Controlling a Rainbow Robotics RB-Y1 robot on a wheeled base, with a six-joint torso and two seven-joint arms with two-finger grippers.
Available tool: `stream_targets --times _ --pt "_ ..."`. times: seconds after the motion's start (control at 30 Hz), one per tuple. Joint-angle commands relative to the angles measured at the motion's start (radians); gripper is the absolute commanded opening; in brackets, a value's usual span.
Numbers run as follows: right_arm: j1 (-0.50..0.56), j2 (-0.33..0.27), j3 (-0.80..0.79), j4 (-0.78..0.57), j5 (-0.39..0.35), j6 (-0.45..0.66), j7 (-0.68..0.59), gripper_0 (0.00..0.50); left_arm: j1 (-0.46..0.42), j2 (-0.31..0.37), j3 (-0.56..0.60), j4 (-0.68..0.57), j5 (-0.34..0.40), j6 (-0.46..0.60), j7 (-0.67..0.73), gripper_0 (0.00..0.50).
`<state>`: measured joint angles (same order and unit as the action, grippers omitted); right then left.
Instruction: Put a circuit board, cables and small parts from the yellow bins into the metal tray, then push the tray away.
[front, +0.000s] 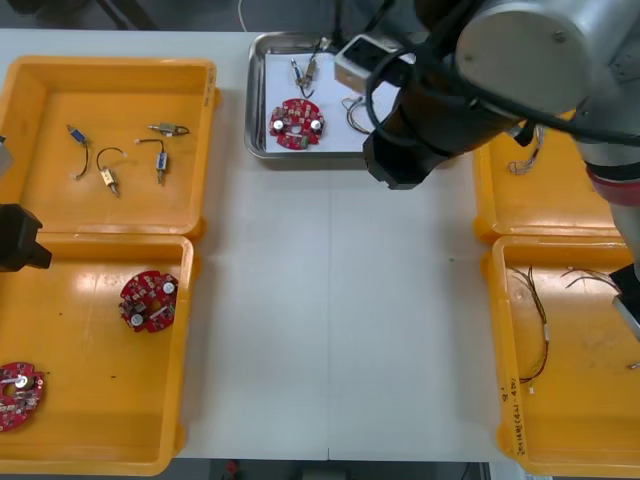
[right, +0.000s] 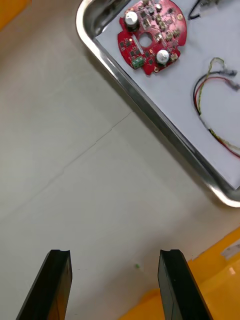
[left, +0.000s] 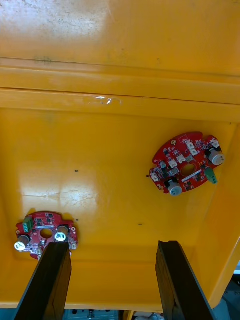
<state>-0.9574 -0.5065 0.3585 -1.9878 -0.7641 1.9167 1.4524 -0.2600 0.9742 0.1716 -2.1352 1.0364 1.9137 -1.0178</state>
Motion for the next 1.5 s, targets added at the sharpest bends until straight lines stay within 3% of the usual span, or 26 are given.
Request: stream_targets --times 0.03,0.3,0.6,1.0,1.5 --pt "0.066 -0.08 -0.124 -0.072 -0.047 0.003 -0.083 0.5 0.015 0.047 0.026 -0.028 0.007 0.006 -0.015 0.5" --pt "0.2 -0.23 -0.309 -0.151 -0.133 0.003 -0.191 0.5 0.015 0.047 0.026 -0.028 0.007 0.006 -0.015 0.5" --pt "0.388 -0.356 -0.564 -0.151 -0.169 0.003 -0.196 0.5 0.015 0.047 0.026 -0.028 0.007 0.006 -0.015 0.5" --pt "0.575 -0.38 -0.799 -0.085 -0.173 0.003 -0.184 0.5 0.015 0.047 0.026 -0.028 0.007 0.006 -0.015 0.5" --pt "0.767 -0.377 -0.852 -0.086 -0.175 0.003 -0.181 0.5 0.015 0.047 0.026 -0.028 0.007 0.006 -0.015 0.5"
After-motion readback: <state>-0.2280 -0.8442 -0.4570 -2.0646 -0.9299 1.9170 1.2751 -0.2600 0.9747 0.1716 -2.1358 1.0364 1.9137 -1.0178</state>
